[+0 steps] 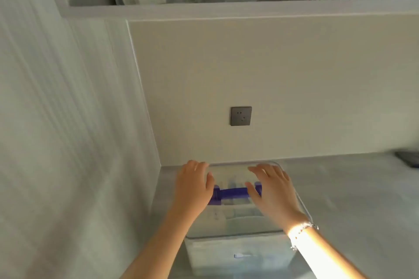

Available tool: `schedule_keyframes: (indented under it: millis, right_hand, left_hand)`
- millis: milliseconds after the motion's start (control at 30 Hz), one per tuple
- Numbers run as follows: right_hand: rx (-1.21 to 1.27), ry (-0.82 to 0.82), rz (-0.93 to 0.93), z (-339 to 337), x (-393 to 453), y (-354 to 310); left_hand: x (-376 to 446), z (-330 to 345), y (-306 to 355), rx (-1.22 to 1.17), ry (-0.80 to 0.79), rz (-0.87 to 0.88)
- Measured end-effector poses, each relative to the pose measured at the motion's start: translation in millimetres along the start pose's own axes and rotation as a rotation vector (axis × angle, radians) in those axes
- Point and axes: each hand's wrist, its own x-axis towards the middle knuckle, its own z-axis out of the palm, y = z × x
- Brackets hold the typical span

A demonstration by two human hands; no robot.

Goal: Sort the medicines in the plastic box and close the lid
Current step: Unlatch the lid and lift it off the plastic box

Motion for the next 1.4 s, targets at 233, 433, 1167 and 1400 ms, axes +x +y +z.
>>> schedule_keyframes:
  millis: [233,433,1167,1400]
  right_hand:
    - [-0.058,-0.079,0.189,40,-21,29]
    - [0.055,-0.182,0.483,37,-8,46]
    - [0.593,-0.338,0.628,34,16,86]
    - [0.296,-0.282,0.644,32,10,86]
  left_hand:
    - [-26,44,-27,0.131,-0.152,-0.171]
    - [-21,48,-33,-0.309,-0.199,-0.438]
    - [-4,55,-53,-0.546,-0.231,-0.847]
    - [-6,56,-50,-0.484,-0.189,-0.788]
